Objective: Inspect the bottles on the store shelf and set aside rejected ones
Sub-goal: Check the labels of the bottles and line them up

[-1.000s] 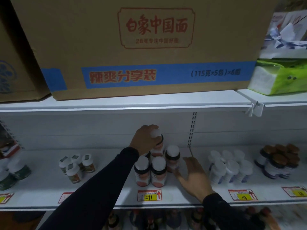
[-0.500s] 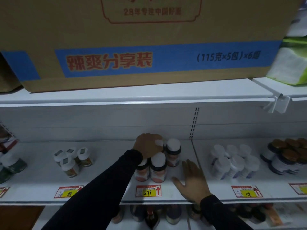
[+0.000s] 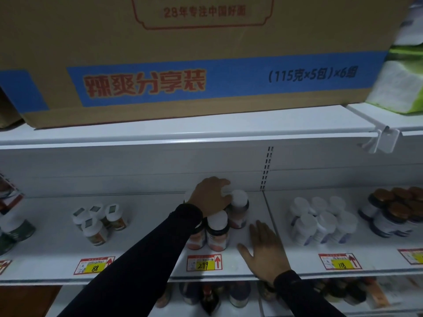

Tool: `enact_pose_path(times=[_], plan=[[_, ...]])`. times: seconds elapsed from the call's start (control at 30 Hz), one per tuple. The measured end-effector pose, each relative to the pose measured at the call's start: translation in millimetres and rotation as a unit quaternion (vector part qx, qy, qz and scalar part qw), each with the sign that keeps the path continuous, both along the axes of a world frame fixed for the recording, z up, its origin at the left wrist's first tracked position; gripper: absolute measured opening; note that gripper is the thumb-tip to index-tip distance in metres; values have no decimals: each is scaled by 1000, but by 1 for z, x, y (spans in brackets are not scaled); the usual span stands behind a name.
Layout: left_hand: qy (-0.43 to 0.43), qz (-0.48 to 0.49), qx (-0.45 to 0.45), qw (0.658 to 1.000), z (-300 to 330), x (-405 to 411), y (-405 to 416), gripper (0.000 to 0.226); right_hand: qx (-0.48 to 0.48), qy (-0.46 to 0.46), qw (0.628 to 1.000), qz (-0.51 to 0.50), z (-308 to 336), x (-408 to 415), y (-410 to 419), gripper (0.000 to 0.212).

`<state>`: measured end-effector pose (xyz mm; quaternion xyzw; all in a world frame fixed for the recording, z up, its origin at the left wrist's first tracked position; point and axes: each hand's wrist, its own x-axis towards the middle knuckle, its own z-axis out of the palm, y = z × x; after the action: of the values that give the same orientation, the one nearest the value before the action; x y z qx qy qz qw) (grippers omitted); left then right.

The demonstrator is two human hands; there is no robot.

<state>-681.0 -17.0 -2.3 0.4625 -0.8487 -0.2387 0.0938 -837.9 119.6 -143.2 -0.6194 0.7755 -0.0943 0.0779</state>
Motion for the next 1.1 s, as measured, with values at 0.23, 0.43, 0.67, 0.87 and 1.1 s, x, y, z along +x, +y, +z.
enact_pose_path(times=[0.23,0.43,0.67,0.87,1.1], plan=[[-124,-64,-11,990,4,-30,15,77,26,-30,999,25,-4,-7,-3,80],[-50,-17,-12,999,-1,-37,20,53,6,-179,984,15,24,-17,2,74],[139,66,4,988,21,-44,35,50,-99,-336,936,-43,62,-34,5,53],[282,157,47,946,44,-40,64,42,-172,-432,885,-18,93,-31,10,75],[343,183,52,920,52,-28,92,36,-186,-425,881,92,112,-15,25,61]])
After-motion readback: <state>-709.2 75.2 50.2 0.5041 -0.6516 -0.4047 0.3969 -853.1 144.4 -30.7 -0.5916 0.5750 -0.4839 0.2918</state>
